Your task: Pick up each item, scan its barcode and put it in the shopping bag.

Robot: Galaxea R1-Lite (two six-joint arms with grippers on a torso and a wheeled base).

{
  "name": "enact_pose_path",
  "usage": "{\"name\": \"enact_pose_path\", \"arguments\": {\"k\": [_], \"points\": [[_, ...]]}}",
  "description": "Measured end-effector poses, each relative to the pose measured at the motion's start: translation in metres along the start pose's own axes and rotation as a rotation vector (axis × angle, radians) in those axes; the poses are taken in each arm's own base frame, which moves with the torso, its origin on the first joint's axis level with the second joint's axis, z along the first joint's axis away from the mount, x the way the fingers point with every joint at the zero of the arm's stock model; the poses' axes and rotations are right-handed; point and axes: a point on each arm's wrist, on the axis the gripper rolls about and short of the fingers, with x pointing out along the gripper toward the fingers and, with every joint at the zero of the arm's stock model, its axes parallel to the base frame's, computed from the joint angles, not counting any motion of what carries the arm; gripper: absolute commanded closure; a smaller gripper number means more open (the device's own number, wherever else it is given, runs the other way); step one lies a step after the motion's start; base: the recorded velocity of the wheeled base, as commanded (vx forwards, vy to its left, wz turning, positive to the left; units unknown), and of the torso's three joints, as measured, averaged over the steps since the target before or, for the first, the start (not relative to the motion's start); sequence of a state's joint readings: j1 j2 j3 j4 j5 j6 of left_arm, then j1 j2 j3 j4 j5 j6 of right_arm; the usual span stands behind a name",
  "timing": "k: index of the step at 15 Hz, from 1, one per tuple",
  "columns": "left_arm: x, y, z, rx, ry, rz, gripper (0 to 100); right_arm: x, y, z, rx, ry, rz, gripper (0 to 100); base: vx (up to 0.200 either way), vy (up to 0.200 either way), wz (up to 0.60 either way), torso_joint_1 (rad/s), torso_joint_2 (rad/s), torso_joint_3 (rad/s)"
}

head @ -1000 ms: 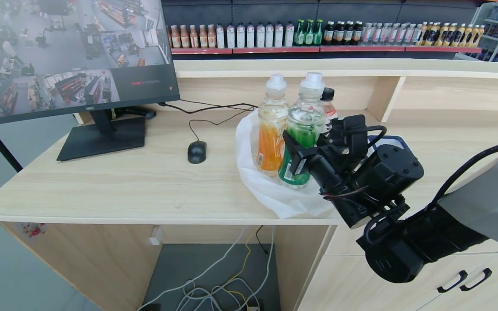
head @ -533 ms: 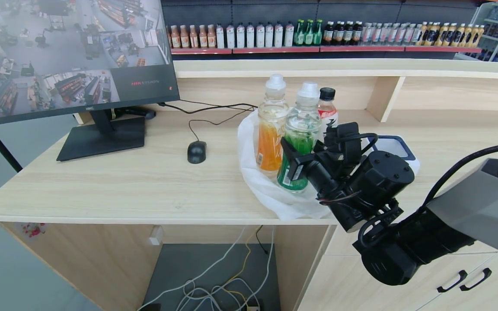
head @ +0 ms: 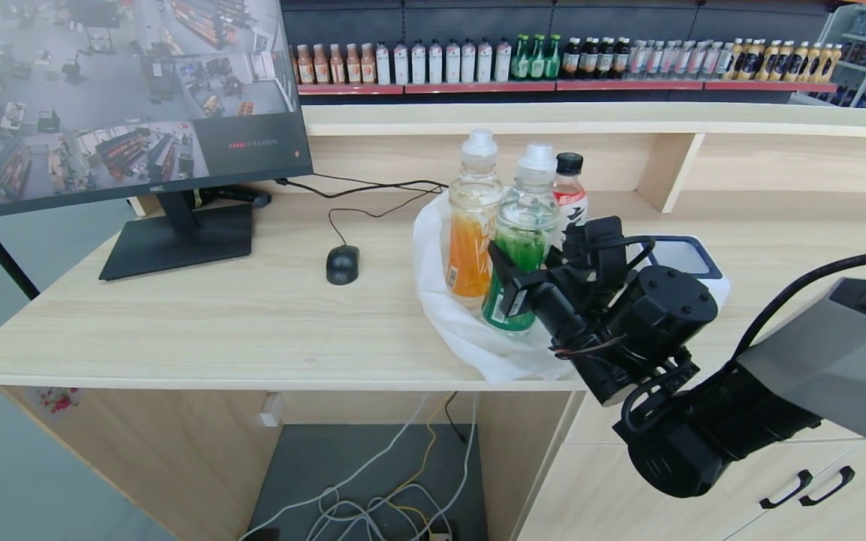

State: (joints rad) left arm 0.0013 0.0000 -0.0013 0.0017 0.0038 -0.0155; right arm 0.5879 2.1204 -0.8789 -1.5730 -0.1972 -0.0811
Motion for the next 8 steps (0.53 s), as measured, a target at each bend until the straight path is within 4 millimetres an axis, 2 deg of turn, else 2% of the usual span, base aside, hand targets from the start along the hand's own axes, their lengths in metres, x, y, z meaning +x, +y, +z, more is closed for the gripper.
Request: {"name": "enact_pose_path", "arguments": {"k": [1,5,8], "points": [[0.0,0.0,0.0,0.0,0.0,0.0,0,0.0002,-0.0013,-0.0003,-0.001,0.001,-0.003,0,0.0,0.0,0.0,0.0,0.0,0.0],[0.0,0.0,0.0,0.0,0.0,0.0,0,-0.0022,-0.0027,-0.0009,-0.003,0.013,-0.007,0,0.0,0.0,0.0,0.0,0.0,0.0],[0.0,0.0,0.0,-0.001,0.0,0.0,0,-0.0058,-0.0033,0.0069,0.013,0.003,-0.006,0,0.0,0.0,0.0,0.0,0.0,0.0]]}}
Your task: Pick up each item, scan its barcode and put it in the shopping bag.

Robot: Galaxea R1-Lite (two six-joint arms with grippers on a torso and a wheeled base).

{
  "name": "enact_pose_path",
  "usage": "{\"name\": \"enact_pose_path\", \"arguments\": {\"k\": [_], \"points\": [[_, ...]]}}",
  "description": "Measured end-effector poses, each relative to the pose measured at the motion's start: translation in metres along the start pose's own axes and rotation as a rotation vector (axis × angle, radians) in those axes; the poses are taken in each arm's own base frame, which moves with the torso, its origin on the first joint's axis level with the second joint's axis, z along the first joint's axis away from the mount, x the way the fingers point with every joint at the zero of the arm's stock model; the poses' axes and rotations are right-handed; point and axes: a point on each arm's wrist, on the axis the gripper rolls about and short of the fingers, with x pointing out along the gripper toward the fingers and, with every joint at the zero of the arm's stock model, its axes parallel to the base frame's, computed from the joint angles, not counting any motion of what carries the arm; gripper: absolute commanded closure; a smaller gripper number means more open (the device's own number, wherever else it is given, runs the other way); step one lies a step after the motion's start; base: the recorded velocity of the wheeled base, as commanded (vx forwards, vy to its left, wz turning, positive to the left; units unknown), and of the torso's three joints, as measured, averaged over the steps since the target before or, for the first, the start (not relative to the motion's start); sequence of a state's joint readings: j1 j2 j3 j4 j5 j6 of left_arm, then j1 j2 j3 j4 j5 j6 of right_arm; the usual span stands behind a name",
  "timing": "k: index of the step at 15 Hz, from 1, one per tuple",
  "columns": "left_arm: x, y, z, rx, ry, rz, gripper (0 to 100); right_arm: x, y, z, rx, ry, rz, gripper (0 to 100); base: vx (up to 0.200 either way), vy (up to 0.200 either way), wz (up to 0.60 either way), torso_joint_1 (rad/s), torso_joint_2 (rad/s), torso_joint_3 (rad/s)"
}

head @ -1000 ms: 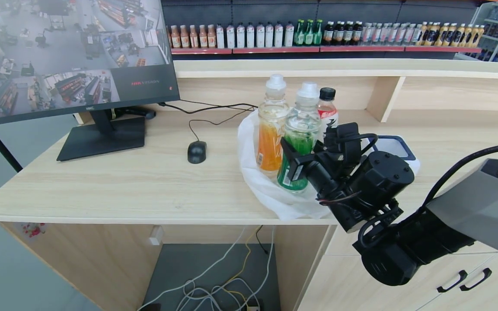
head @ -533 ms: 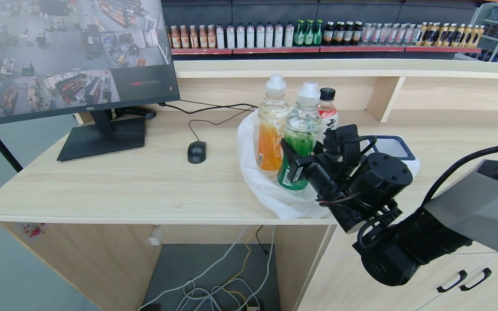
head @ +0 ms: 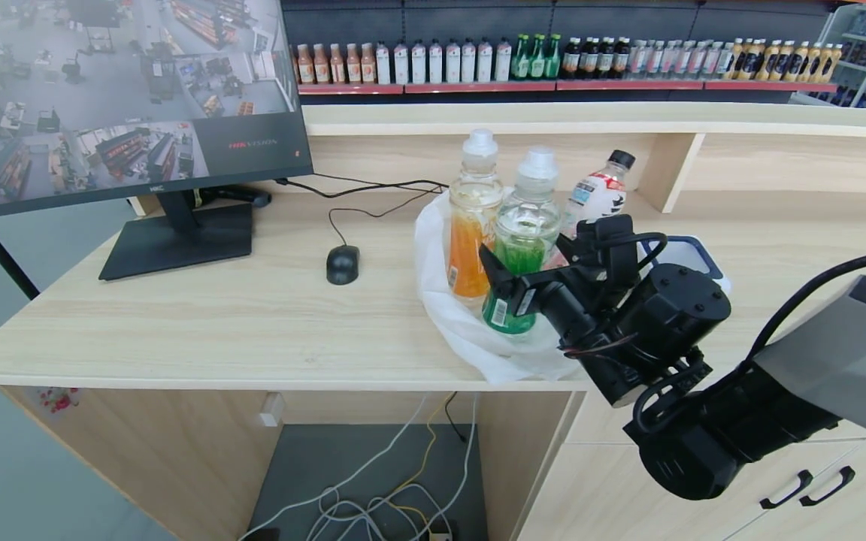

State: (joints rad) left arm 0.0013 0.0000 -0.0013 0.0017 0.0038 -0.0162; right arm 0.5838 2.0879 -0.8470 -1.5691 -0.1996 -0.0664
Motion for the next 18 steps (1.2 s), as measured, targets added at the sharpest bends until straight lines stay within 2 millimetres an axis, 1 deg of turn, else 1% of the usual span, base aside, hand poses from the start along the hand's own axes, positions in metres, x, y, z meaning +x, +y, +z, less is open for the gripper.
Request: {"name": "enact_pose_path", "arguments": {"k": [4,7,9,15,18], "points": [[0.0,0.0,0.0,-0.001,0.0,0.0,0,-0.016,-0.004,0.018,0.004,-0.006,0.0,0,0.0,0.0,0.0,0.0,0.0,0.0],[0.0,0.0,0.0,0.004,0.0,0.0,0,-0.029,-0.006,0.038,0.032,-0.03,0.005,0,0.0,0.0,0.0,0.0,0.0,0.0],[0.0,0.0,0.0,0.003,0.0,0.0,0,-0.035,-0.011,0.045,0.033,-0.036,-0.004,0,0.0,0.0,0.0,0.0,0.0,0.0],[0.0,0.0,0.0,0.003,0.0,0.0,0,-0.048,-0.016,0.065,0.039,-0.07,-0.01,0,0.0,0.0,0.0,0.0,0.0,0.0],[0.0,0.0,0.0,0.003,0.0,0.0,0,-0.062,-0.019,0.076,0.042,-0.079,-0.01,0,0.0,0.0,0.0,0.0,0.0,0.0]]}}
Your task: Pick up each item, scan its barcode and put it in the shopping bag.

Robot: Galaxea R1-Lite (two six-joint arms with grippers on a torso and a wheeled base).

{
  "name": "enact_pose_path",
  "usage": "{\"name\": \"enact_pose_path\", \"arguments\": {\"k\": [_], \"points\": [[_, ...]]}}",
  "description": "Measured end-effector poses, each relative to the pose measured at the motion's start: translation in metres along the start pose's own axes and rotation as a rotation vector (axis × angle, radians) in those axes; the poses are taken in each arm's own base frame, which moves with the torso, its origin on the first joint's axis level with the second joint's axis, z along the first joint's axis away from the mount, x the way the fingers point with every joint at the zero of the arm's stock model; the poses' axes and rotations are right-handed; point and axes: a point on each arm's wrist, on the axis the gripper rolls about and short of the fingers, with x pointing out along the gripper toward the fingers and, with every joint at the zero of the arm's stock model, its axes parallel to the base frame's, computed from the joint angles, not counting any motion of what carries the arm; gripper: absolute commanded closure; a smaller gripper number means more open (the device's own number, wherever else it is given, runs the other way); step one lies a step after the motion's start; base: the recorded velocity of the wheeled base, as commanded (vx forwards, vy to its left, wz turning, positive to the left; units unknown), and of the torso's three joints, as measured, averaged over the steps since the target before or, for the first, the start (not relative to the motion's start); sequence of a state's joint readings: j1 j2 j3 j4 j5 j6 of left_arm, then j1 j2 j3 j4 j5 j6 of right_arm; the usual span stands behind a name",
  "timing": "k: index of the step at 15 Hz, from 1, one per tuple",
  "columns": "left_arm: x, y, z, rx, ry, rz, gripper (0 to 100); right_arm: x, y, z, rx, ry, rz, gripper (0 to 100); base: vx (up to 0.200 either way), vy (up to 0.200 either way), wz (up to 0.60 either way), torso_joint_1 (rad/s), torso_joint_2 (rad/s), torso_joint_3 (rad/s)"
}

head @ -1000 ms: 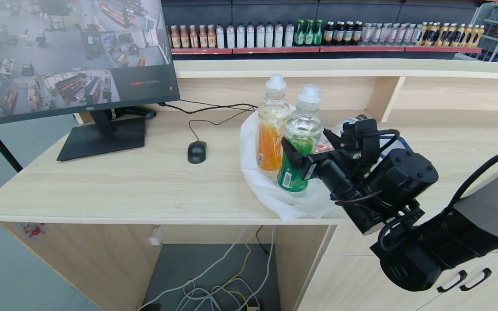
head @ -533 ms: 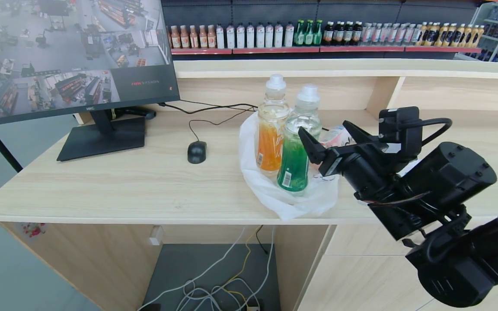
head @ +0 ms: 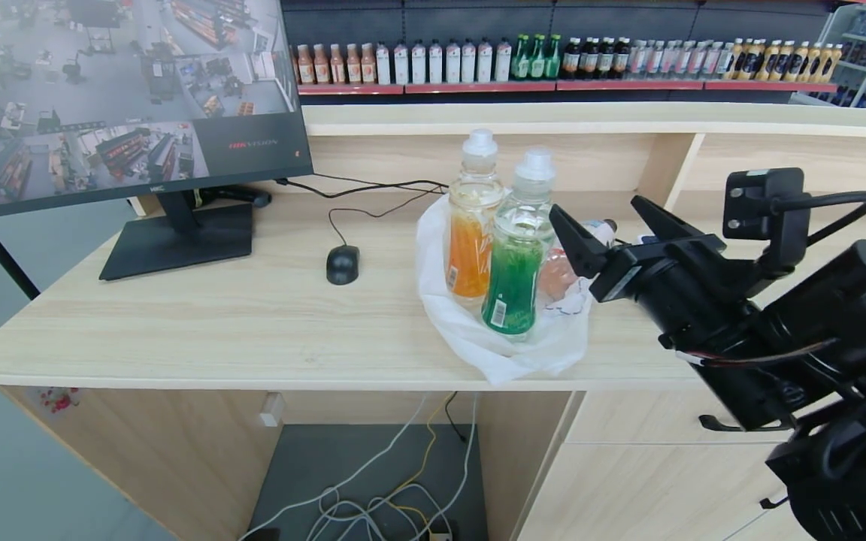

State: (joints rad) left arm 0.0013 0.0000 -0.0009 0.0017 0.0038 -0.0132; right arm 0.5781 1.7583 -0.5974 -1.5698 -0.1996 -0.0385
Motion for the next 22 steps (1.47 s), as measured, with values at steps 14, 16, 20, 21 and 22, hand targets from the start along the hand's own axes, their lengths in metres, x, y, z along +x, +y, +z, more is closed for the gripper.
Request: {"name": "enact_pose_path", "arguments": {"k": [14,16,20,21,22], "points": [[0.0,0.0,0.0,-0.002,0.0,0.0,0,-0.163,-0.029,0.063,0.014,-0.066,0.051,0,0.0,0.0,0.0,0.0,0.0,0.0],[0.0,0.0,0.0,-0.003,0.0,0.0,0,-0.182,-0.033,0.066,-0.001,-0.044,0.07,0,0.0,0.0,0.0,0.0,0.0,0.0],[0.0,0.0,0.0,-0.002,0.0,0.0,0,-0.228,-0.042,0.047,-0.125,0.217,0.188,0,0.0,0.0,0.0,0.0,0.0,0.0],[0.0,0.0,0.0,-0.002,0.0,0.0,0,-0.245,-0.045,0.04,-0.166,0.285,0.219,0,0.0,0.0,0.0,0.0,0.0,0.0],[0.0,0.0,0.0,-0.001,0.0,0.0,0,-0.262,-0.049,0.033,-0.2,0.347,0.247,0,0.0,0.0,0.0,0.0,0.0,0.0]]}}
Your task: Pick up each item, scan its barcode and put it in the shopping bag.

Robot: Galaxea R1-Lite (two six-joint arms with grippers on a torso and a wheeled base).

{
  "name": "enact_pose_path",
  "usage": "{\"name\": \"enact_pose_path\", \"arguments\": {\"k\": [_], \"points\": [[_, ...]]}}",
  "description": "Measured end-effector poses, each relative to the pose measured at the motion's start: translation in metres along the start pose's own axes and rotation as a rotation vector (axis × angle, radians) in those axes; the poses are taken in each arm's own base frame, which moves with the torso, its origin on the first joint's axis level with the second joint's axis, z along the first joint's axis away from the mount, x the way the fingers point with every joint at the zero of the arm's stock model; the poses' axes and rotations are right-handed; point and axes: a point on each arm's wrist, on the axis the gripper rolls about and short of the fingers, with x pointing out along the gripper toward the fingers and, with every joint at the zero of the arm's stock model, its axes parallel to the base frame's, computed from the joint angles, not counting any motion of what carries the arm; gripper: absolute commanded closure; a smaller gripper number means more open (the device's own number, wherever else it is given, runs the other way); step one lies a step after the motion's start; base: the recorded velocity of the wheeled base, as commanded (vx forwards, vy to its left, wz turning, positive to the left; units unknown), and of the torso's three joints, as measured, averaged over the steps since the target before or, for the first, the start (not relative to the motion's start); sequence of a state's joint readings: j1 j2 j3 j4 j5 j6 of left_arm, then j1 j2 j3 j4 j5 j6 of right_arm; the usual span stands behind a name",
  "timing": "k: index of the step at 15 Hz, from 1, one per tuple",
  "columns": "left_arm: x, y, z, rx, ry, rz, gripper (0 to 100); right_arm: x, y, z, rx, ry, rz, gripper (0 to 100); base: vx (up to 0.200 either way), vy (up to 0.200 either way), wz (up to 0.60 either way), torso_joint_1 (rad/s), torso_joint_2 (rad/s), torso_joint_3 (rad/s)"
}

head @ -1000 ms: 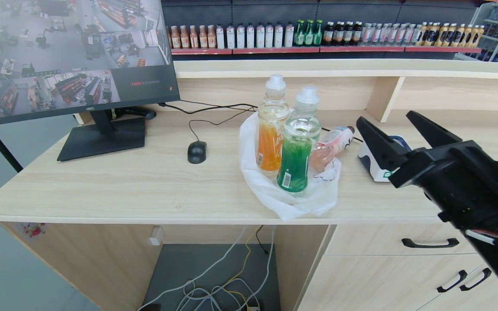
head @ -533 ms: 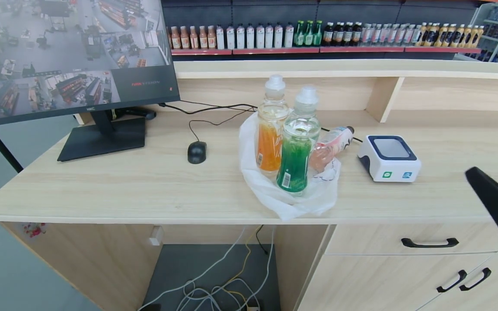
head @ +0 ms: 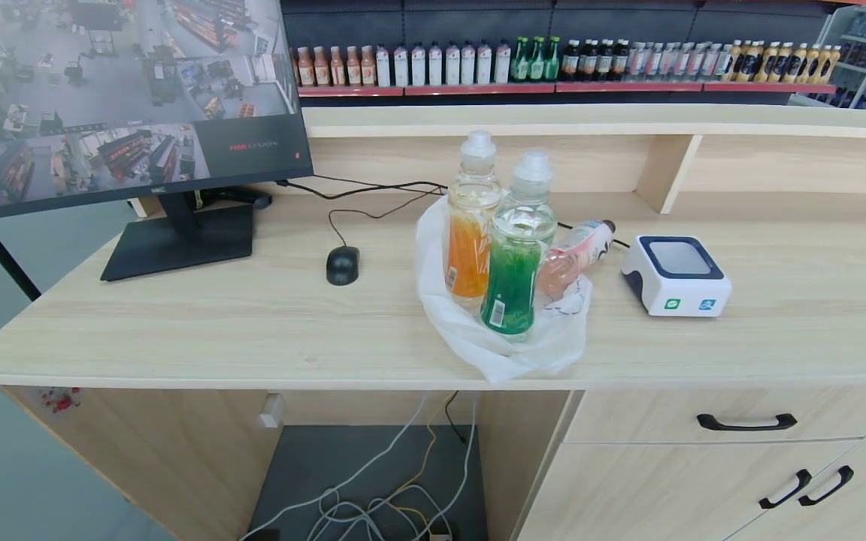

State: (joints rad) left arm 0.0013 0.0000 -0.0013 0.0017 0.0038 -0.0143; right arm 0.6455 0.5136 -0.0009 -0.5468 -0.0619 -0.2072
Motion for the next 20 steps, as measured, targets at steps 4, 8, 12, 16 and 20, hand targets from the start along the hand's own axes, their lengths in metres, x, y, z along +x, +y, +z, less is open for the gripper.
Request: {"name": "enact_pose_path", "arguments": {"k": [4,8,12,16,20], "points": [[0.0,0.0,0.0,-0.002,0.0,0.0,0,-0.041,0.006,-0.039,-0.083,0.075,0.059,0,0.0,0.0,0.0,0.0,0.0,0.0],[0.0,0.0,0.0,-0.002,0.0,0.0,0,-0.053,0.011,-0.046,-0.049,0.103,-0.093,0,0.0,0.0,0.0,0.0,0.0,0.0],[0.0,0.0,0.0,-0.002,0.0,0.0,0,-0.053,0.013,-0.044,0.06,0.147,-0.378,0,0.0,0.0,0.0,0.0,0.0,0.0],[0.0,0.0,0.0,-0.003,0.0,0.0,0,-0.047,0.014,-0.043,0.101,0.239,-0.568,0,0.0,0.0,0.0,0.0,0.0,0.0],[0.0,0.0,0.0,-0.003,0.0,0.0,0,-0.048,0.015,-0.043,0.129,0.205,-0.59,0,0.0,0.0,0.0,0.0,0.0,0.0]]}}
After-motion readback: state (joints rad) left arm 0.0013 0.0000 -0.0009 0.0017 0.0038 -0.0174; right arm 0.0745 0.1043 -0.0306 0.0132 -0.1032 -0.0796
